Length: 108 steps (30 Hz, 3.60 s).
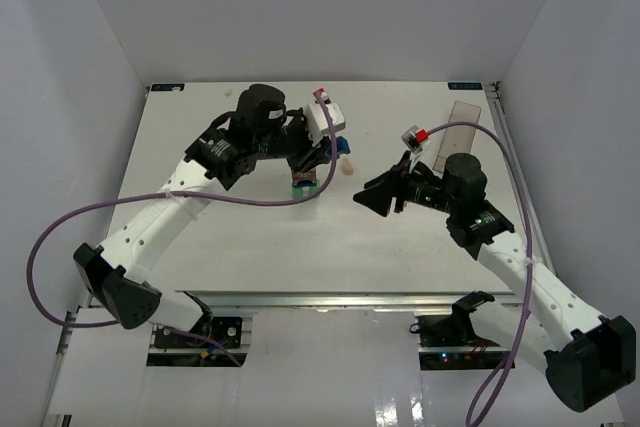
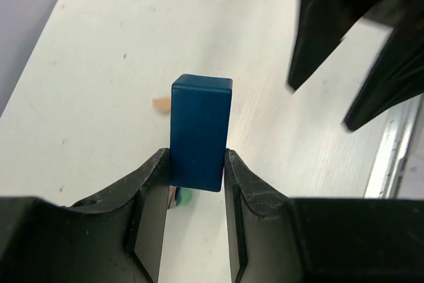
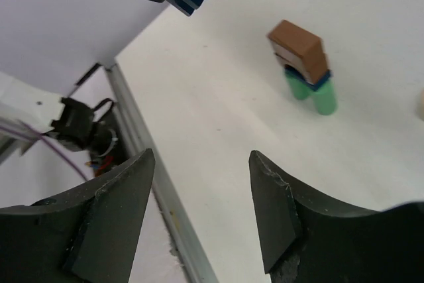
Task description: Build the wood block tower
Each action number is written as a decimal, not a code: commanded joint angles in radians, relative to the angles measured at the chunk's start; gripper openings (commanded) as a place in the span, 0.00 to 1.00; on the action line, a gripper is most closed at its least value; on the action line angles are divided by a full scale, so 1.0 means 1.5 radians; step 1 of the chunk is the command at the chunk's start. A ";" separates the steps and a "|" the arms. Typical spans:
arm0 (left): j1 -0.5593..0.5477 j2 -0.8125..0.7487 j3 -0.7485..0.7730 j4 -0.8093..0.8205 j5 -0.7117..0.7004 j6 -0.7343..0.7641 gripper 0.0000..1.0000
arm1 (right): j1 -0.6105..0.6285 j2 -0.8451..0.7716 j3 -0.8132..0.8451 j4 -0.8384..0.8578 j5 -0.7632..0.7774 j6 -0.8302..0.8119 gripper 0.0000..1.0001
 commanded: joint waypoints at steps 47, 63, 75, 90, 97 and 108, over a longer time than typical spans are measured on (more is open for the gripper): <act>0.116 0.225 0.142 -0.242 -0.007 0.334 0.00 | 0.004 -0.228 -0.092 -0.203 0.093 -0.152 0.71; 0.118 0.221 0.121 -0.228 -0.028 0.358 0.00 | 0.003 -0.229 -0.095 -0.202 0.089 -0.156 0.71; 0.118 0.220 0.105 -0.216 -0.042 0.363 0.00 | 0.003 -0.228 -0.096 -0.202 0.087 -0.156 0.71; 0.117 0.218 0.102 -0.212 -0.026 0.365 0.00 | 0.004 -0.230 -0.095 -0.202 0.084 -0.155 0.71; 0.116 0.210 0.097 -0.205 -0.031 0.365 0.00 | 0.003 -0.230 -0.095 -0.202 0.083 -0.157 0.71; 0.111 0.206 0.087 -0.199 -0.046 0.363 0.00 | 0.003 -0.229 -0.094 -0.202 0.082 -0.157 0.72</act>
